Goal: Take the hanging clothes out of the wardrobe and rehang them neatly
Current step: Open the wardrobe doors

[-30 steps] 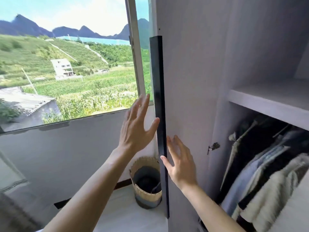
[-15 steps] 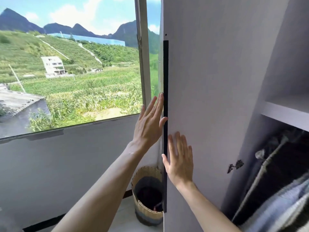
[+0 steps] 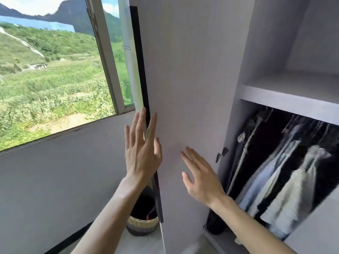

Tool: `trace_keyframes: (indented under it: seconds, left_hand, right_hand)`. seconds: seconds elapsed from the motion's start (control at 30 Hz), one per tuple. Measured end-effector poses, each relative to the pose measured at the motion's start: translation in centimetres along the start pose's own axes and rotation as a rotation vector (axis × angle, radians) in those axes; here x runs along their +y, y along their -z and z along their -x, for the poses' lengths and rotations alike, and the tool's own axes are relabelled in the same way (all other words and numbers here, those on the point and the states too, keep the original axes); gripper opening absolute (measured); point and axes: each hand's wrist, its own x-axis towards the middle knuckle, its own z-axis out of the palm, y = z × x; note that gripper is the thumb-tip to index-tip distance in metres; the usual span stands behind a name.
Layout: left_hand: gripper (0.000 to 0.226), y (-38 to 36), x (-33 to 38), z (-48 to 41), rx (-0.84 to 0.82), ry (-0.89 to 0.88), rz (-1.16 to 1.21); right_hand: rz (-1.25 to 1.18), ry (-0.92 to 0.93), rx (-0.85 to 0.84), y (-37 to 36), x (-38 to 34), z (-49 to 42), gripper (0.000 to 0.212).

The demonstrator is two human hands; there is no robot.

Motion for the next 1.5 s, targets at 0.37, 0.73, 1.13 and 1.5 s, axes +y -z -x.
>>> trace_keyframes:
  seconds: [0.37,0.73,1.13,1.5]
  left_hand:
    - [0.038,-9.3,18.3,9.6,-0.781,0.013,0.627]
    - [0.063,-10.3,40.0,-1.5,-0.879,0.091,1.181]
    - [0.035,-11.9,43.6,-1.4,-0.752,0.262,1.200]
    - [0.025,-6.5,40.4,1.4,-0.745,0.325,1.241]
  right_hand:
    - [0.492,-0.436,0.153,17.8,9.8,22.4,0.047]
    - [0.921,-0.536,0.563,37.6,12.0,22.5,0.064]
    - [1.104,-0.668,0.418,38.1,18.7,23.8,0.114]
    - [0.777,-0.693,0.411,31.2,15.0,28.9,0.104]
